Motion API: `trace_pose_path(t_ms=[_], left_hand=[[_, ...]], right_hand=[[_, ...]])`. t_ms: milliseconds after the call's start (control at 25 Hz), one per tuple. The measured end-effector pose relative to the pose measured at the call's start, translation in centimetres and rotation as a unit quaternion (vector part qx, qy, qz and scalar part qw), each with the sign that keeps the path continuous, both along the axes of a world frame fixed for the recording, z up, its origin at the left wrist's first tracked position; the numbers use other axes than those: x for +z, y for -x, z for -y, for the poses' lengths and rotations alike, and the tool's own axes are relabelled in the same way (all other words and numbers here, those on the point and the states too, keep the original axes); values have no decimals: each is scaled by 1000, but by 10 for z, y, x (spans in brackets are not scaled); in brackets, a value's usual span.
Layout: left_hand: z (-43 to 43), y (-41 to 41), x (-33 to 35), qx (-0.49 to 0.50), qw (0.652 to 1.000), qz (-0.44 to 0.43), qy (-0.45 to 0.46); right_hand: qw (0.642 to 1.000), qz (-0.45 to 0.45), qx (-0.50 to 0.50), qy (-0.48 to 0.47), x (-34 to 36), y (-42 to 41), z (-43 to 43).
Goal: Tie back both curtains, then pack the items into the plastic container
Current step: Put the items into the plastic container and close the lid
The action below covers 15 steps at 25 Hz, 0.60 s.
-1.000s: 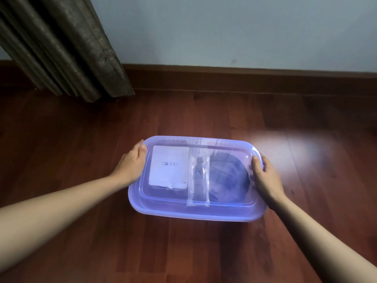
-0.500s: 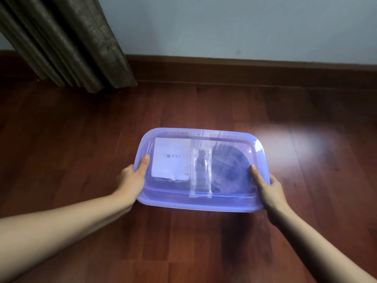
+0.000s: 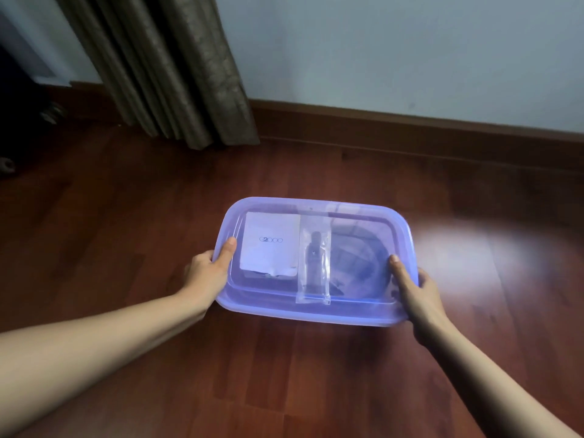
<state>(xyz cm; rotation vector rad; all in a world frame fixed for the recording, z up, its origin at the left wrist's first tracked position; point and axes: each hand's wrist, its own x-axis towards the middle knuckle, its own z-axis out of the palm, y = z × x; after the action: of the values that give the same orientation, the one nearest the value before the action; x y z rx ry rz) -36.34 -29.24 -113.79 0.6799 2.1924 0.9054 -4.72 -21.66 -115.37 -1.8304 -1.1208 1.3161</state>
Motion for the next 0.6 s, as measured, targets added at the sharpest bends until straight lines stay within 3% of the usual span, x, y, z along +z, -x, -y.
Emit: trace_pose_path(t_ms=[280,600], left_hand=[[51,131,36,143,987,-79,-13],[89,258,100,265,961,-82,-18]], right_hand=[[990,-21,137,-30,21,159,-34],[972,-39,231,-5,76,329,-39]])
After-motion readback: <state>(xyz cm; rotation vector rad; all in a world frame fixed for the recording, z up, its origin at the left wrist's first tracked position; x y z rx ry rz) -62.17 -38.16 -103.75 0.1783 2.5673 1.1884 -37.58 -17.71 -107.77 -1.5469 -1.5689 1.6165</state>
